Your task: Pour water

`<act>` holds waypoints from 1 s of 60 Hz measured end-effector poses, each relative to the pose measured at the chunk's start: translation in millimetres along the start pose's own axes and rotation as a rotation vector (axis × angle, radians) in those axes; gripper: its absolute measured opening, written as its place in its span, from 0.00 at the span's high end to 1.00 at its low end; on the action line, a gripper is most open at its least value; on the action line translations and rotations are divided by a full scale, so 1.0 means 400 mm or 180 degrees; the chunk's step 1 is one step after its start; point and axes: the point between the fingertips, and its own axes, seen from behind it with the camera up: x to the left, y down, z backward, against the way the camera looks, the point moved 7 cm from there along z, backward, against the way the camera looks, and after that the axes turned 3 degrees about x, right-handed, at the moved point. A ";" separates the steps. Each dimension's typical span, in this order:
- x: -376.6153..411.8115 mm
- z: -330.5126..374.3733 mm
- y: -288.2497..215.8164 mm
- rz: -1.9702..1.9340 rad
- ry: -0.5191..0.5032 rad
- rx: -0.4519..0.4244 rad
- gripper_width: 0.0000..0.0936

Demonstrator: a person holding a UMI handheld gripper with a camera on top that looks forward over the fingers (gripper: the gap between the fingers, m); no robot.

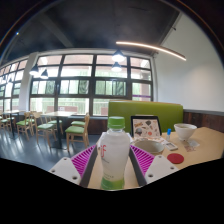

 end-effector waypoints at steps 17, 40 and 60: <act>-0.026 -0.039 0.016 -0.0139 0.0129 -0.0115 0.49; -0.024 -0.132 -0.071 -0.1876 -0.0358 -0.0171 0.65; -0.137 -0.243 -0.149 -0.6603 -0.1078 -0.0020 0.65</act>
